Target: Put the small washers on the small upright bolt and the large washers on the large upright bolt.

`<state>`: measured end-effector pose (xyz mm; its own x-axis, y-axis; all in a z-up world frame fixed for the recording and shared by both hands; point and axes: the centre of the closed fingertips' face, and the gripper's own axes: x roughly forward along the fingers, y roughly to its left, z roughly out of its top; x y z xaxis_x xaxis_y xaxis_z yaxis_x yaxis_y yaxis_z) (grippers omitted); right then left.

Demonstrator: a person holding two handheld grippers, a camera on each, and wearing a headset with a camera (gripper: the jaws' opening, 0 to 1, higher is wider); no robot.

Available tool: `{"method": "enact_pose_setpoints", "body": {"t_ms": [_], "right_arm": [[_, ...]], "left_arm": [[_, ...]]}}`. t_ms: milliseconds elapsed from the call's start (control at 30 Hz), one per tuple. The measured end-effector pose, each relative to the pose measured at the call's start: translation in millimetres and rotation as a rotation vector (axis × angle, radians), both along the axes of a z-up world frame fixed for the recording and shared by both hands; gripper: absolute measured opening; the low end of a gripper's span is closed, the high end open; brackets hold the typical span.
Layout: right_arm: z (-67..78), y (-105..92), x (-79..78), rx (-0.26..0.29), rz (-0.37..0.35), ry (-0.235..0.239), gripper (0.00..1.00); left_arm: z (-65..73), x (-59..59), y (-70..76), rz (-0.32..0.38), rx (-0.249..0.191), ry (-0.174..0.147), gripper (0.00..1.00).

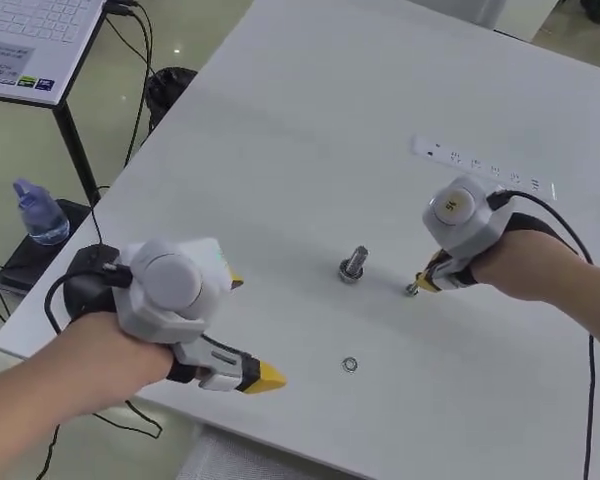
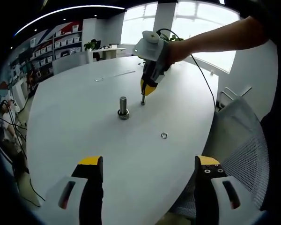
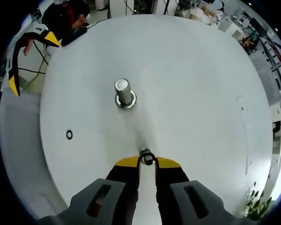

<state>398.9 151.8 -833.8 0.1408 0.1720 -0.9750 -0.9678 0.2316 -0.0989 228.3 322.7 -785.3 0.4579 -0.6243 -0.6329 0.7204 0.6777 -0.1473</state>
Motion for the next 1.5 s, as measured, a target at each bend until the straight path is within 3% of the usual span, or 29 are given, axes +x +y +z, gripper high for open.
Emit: {"method": "enact_pose_setpoints", "body": {"t_ms": [767, 1500], "right_arm": [[-21.2, 4.3, -7.8, -0.029, 0.026, 0.014, 0.13], [-24.0, 3.4, -9.0, -0.033, 0.018, 0.035, 0.13]], "left_arm": [[-1.7, 0.2, 1.9, 0.014, -0.002, 0.011, 0.79], [-5.8, -3.4, 2.5, 0.015, 0.011, 0.024, 0.76]]}}
